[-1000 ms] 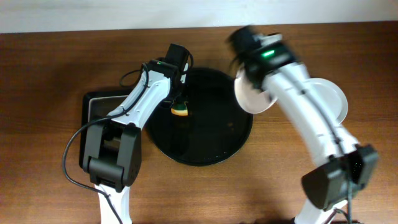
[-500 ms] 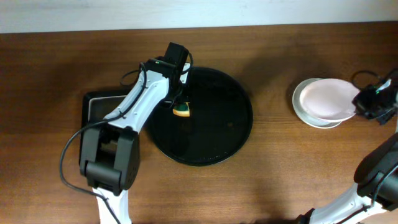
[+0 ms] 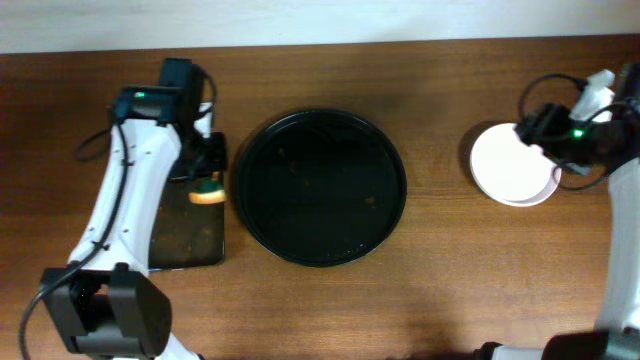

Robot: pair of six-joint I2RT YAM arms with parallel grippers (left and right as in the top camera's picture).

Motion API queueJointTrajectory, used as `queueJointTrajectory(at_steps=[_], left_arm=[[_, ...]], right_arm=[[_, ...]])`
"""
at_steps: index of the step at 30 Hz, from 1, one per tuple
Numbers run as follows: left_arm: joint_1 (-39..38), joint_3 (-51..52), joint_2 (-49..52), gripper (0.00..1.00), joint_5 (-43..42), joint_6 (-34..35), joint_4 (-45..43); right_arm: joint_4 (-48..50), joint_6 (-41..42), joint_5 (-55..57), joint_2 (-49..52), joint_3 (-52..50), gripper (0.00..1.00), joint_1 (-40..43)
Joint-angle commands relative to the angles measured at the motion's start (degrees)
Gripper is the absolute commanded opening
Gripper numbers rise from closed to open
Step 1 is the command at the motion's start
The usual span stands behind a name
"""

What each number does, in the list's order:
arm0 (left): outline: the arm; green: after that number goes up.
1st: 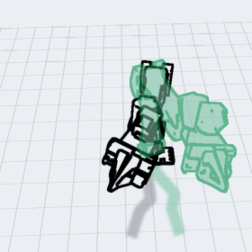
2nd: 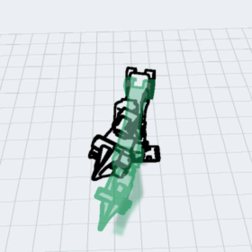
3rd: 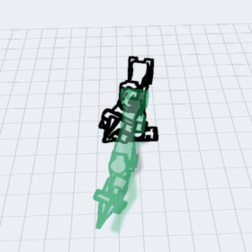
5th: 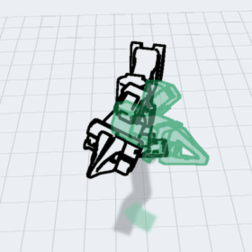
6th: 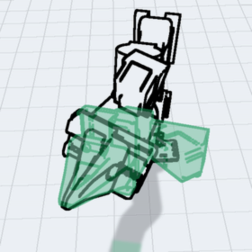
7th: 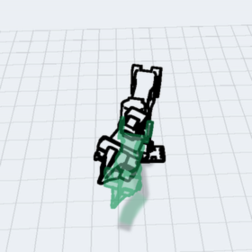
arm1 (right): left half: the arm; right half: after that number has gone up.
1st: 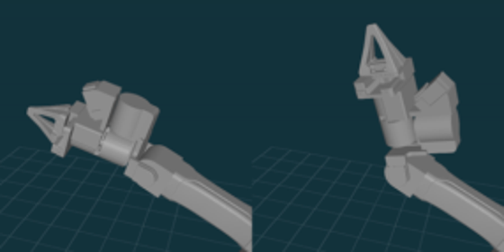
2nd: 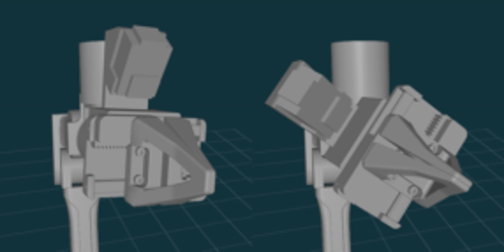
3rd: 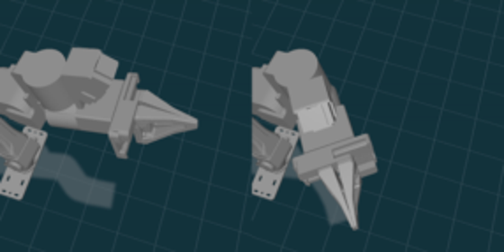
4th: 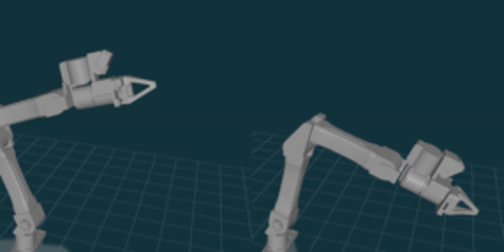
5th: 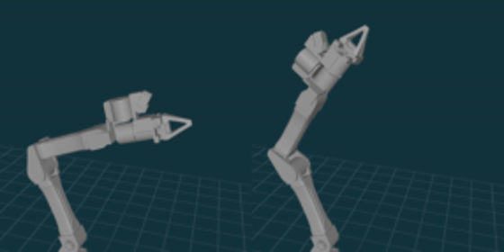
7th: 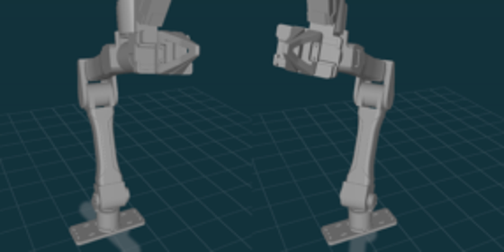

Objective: Clean dirty plates on tray and stack at the side

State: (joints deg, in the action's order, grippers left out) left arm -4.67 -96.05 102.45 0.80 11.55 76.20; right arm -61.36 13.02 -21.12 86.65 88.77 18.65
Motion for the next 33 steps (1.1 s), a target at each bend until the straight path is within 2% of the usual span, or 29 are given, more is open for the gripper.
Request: queueJointTrajectory(at_steps=[1, 3, 6, 9, 10, 11, 12, 13, 17, 20, 21, 22, 23, 28, 32, 33], left_arm=[[4.81, 9.11, -1.20, 0.01, 10.38, -0.57, -4.63], [6.69, 18.05, -1.20, 0.02, 13.99, -0.66, -14.47], [7.87, 27.91, -1.18, 0.07, 14.69, -6.64, -29.79], [8.11, 29.94, -1.20, 0.07, 14.64, -7.21, -33.77], [8.09, 29.35, -1.44, 0.11, 14.47, -8.11, -33.66], [7.74, 28.00, -2.23, 0.34, 13.42, -8.22, -32.39], [7.39, 26.40, -3.15, 0.52, 11.61, -8.17, -30.82], [7.28, 22.67, -5.53, 0.96, 7.43, -8.20, -28.04], [7.28, 15.91, -13.29, 0.98, 2.27, -8.20, -24.65], [7.17, 15.61, -23.69, 0.98, -8.11, -8.20, -23.37], [7.17, 15.61, -25.24, 0.98, -9.62, -8.20, -22.84], [7.17, 15.61, -27.85, 0.99, -11.17, -8.17, -21.57], [7.17, 15.61, -29.57, 0.99, -11.28, -8.17, -20.28], [7.17, 15.63, -32.33, 0.99, -10.91, -8.20, -15.61], [7.19, 15.65, -32.30, 0.99, -10.91, -8.20, -15.63], [7.19, 15.65, -32.30, 0.99, -10.91, -8.20, -15.63]], right_arm=[[-1.25, -1.97, -1.18, -1.03, 0.44, 0.66, -8.02], [-1.42, -2.36, -0.70, -1.01, 0.42, 0.66, -13.35], [-1.29, -4.09, -0.70, -1.01, 0.42, 0.66, -18.62], [-1.42, -4.26, -0.72, -1.01, 0.42, 0.66, -21.29], [-1.42, -4.28, -0.70, -1.01, 0.42, 0.66, -21.70], [-1.40, -4.72, -0.74, -1.01, 0.42, 0.66, -22.14], [-1.40, -5.38, -0.72, -1.01, 0.42, 0.66, -22.43], [-1.49, -6.27, -0.74, -1.01, 0.42, 0.67, -22.45], [-3.50, -10.67, -1.03, -1.05, 0.42, 0.67, -22.47], [-5.27, -16.35, -4.72, -2.10, 0.44, 0.67, -25.07], [-5.29, -17.31, -5.70, -2.69, 0.44, 0.71, -26.21], [-5.27, -17.42, -5.64, -3.67, 0.44, 0.80, -27.96], [-5.27, -18.75, -5.64, -4.90, 0.44, 0.99, -29.79], [-2.25, -18.73, -5.01, -12.50, 0.44, 0.99, -37.68], [-1.70, -18.56, -10.01, -12.87, 0.42, 0.99, -38.58], [-2.97, -19.67, -7.69, -12.92, 0.46, 0.99, -38.12]])
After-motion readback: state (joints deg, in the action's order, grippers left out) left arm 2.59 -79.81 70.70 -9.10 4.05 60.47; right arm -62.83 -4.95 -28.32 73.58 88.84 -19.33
